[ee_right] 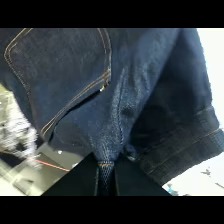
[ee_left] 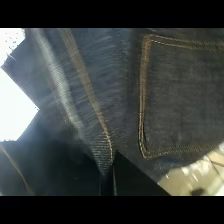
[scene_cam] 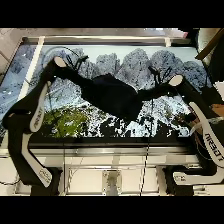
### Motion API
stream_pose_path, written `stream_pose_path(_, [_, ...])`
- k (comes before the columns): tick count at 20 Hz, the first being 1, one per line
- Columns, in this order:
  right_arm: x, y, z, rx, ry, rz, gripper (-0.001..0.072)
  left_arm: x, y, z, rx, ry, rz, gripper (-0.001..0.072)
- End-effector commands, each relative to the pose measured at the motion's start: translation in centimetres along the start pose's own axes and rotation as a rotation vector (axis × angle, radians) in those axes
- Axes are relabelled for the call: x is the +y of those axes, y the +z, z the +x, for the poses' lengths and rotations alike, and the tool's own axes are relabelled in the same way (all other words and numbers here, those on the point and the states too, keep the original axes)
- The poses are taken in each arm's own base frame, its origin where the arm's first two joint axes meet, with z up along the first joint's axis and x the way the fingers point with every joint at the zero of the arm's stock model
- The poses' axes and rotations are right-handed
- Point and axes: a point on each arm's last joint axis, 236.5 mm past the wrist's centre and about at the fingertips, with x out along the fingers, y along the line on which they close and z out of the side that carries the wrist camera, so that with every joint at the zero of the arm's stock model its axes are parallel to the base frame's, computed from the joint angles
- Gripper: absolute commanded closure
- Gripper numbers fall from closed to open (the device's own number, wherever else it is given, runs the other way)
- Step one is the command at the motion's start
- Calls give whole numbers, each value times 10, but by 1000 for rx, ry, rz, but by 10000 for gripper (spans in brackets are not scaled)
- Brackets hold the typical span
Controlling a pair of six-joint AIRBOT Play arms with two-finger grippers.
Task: Fold the clothes and pants, and hang the long-sleeved shirts on hangers.
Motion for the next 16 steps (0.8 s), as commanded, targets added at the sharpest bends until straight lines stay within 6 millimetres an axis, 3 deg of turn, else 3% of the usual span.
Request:
stream_pose_path(1, [57,6,-67,-32,45,-136,667,-50,-12,-84,-1,-5,80,683])
stream_pose_path(4, [126,13,-165,-206,45,-273,667,-117,-37,-161,-14,13,186,682])
stream_pose_path(6, [170,19,-230,-387,37,-359,668,-156,-48,-200,-70,49,268,682])
stream_pose_path(8, [196,29,-274,-541,19,-422,669,-183,-45,-233,-186,106,329,682])
stream_pose_path(9, [199,33,-281,-562,14,-433,670,-190,-42,-242,-228,126,345,682])
stream_pose_path(10, [192,36,-274,-543,3,-422,670,-192,-43,-245,-235,129,349,682])
stream_pose_path(12, [164,45,-239,-452,-9,-369,670,-182,-45,-232,-203,115,322,682])
stream_pose_path(14, [133,62,-192,-360,1,-302,670,-143,-44,-200,-135,129,243,682])
stream_pose_path(16, [93,84,-135,-285,10,-212,669,-79,-40,-154,-75,194,141,682])
